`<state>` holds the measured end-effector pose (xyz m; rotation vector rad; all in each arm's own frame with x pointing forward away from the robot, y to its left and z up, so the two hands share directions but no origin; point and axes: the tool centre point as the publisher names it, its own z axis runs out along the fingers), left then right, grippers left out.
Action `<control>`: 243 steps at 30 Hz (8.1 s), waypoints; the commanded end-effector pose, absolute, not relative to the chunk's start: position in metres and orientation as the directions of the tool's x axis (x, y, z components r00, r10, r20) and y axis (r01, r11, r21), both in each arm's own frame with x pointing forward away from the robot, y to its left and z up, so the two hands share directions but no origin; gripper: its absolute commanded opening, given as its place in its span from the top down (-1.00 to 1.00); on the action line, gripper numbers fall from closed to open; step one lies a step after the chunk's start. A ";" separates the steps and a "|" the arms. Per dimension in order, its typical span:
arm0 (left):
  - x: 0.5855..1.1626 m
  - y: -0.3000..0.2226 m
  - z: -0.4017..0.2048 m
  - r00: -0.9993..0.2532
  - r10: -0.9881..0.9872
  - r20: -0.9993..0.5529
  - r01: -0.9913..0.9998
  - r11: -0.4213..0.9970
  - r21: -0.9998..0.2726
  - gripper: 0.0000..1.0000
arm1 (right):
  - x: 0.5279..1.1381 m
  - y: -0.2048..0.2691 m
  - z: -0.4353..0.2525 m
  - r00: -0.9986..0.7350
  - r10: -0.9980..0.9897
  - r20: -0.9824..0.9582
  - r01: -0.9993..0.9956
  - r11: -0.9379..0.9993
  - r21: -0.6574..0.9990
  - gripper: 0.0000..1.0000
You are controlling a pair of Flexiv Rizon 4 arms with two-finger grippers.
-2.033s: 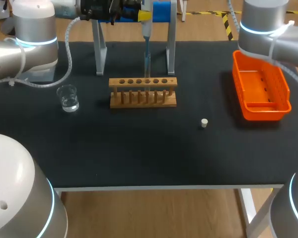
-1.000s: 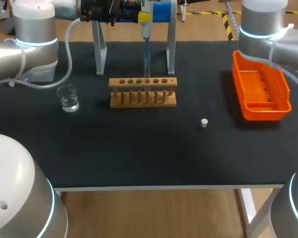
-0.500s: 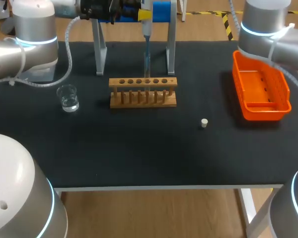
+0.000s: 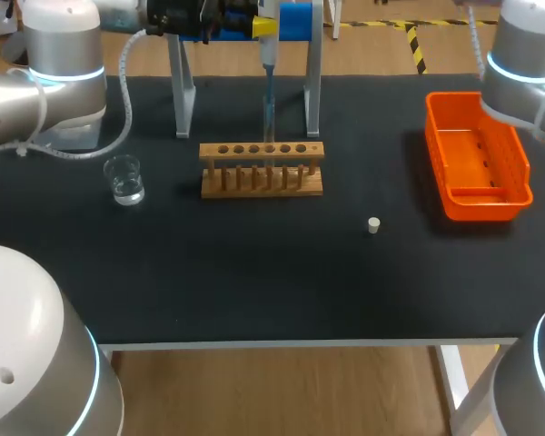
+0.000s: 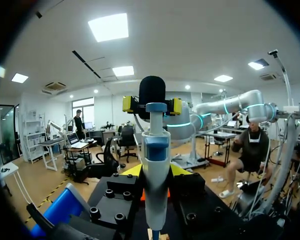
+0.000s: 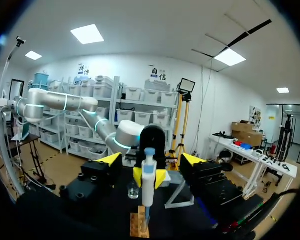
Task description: Invert the test tube, pick up the pipette, mount the tip to pipette, aspirate from beaker and dispense into the tube, eject the tip, return the pipette, and cap with the stopper.
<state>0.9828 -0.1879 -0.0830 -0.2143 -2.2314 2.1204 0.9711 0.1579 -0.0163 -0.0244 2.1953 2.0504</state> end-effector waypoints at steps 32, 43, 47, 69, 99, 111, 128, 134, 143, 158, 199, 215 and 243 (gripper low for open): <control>0.983 -0.187 -0.082 -0.989 0.141 -0.054 0.061 0.049 -0.997 1.00 | 0.969 0.180 -0.227 -0.993 -0.079 -0.088 -0.099 0.151 0.984 -1.00; 0.983 -0.187 -0.082 -0.989 0.141 -0.054 0.061 0.049 -0.997 1.00 | 0.984 0.206 -0.252 -0.994 -0.087 -0.065 -0.083 0.228 0.970 -1.00; 0.983 -0.187 -0.082 -0.989 0.141 -0.054 0.061 0.049 -0.997 1.00 | 0.990 0.215 -0.262 -0.997 -0.066 -0.050 -0.066 0.261 0.963 -1.00; 0.983 -0.187 -0.082 -0.989 0.141 -0.054 0.061 0.049 -0.997 1.00 | 1.007 0.248 -0.302 -0.997 0.031 -0.071 -0.052 0.408 0.911 -1.00; 0.983 -0.187 -0.082 -0.989 0.141 -0.054 0.061 0.049 -0.997 1.00 | 1.005 0.257 -0.319 -0.988 0.088 -0.123 -0.066 0.480 0.875 -1.00; 0.983 -0.187 -0.082 -0.989 0.141 -0.054 0.061 0.049 -0.997 1.00 | 1.005 0.257 -0.319 -0.988 0.088 -0.123 -0.066 0.480 0.875 -1.00; 0.981 -0.191 -0.069 -0.990 0.133 -0.056 0.066 0.071 -0.995 1.00 | 1.005 0.257 -0.319 -0.988 0.088 -0.123 -0.066 0.480 0.875 -1.00; 0.981 -0.191 -0.064 -0.989 0.131 -0.062 0.072 0.077 -0.994 1.00 | 1.005 0.257 -0.319 -0.988 0.088 -0.123 -0.066 0.480 0.875 -1.00; 0.980 -0.193 -0.058 -0.990 0.127 -0.064 0.076 0.089 -0.993 1.00 | 1.005 0.257 -0.319 -0.988 0.088 -0.123 -0.066 0.480 0.875 -1.00; 0.978 -0.195 -0.045 -0.990 0.121 -0.077 0.085 0.064 -0.994 1.00 | 1.005 0.257 -0.319 -0.988 0.088 -0.123 -0.066 0.480 0.875 -1.00; 0.960 -0.198 0.009 -0.995 0.072 -0.075 0.083 0.116 -0.990 1.00 | 1.005 0.257 -0.319 -0.988 0.088 -0.123 -0.066 0.480 0.875 -1.00; 0.884 -0.168 -0.018 -0.992 -0.121 -0.040 0.025 0.120 -0.993 1.00 | 1.005 0.257 -0.319 -0.988 0.088 -0.123 -0.066 0.480 0.875 -1.00; 0.841 -0.189 -0.078 -0.982 -0.180 -0.055 0.040 0.083 -0.996 1.00 | 1.005 0.257 -0.319 -0.988 0.088 -0.123 -0.066 0.480 0.875 -1.00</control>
